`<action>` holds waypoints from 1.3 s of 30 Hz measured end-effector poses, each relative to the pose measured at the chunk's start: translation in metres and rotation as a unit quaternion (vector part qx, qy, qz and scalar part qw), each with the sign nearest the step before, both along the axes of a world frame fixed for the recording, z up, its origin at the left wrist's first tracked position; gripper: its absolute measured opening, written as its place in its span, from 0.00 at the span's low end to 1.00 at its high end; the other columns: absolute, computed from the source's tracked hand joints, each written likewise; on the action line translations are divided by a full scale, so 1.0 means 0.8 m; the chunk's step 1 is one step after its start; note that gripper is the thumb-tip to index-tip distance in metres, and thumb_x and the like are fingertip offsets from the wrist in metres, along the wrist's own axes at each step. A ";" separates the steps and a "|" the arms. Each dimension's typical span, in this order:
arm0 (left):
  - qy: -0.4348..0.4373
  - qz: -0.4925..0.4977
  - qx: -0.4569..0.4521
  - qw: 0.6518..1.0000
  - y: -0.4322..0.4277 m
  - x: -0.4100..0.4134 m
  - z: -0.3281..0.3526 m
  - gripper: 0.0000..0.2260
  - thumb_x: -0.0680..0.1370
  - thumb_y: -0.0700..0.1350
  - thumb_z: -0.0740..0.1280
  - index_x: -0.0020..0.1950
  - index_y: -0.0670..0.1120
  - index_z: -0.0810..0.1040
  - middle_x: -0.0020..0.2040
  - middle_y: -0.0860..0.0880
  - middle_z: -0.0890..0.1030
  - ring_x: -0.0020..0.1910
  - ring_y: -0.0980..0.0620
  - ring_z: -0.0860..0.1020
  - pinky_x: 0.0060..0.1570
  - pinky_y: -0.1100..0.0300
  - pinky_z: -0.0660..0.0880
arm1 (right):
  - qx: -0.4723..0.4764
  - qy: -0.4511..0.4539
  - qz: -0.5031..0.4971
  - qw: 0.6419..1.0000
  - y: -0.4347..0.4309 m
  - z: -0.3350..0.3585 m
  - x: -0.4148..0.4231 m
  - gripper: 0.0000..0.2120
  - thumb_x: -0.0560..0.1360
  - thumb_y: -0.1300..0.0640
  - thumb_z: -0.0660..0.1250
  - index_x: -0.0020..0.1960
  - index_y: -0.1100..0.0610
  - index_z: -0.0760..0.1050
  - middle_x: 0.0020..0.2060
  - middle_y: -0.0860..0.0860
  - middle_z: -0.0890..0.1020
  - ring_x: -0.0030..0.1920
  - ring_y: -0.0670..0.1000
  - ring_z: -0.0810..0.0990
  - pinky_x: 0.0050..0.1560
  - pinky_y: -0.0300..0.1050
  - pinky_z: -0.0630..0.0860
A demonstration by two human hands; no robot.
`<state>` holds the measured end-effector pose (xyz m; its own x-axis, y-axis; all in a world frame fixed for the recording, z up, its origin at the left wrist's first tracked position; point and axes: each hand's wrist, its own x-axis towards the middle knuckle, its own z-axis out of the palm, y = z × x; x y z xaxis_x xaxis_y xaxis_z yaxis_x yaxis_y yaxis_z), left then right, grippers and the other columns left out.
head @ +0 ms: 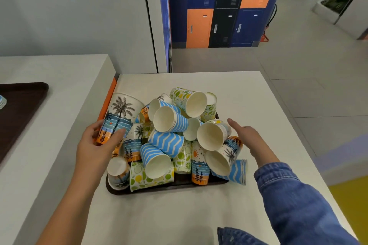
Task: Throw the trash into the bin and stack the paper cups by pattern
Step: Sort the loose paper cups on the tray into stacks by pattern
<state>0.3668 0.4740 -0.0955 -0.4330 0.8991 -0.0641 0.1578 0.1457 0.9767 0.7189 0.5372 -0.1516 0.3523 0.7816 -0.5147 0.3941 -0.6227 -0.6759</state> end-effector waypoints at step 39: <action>0.321 0.025 -0.096 0.942 -0.071 -0.060 0.062 0.25 0.64 0.50 0.78 0.55 0.56 0.71 0.49 0.53 0.77 0.44 0.48 0.77 0.41 0.52 0.74 | 0.122 0.172 -0.039 0.977 0.034 0.020 -0.029 0.18 0.75 0.43 0.63 0.45 0.58 0.77 0.37 0.54 0.80 0.36 0.49 0.77 0.35 0.41 0.65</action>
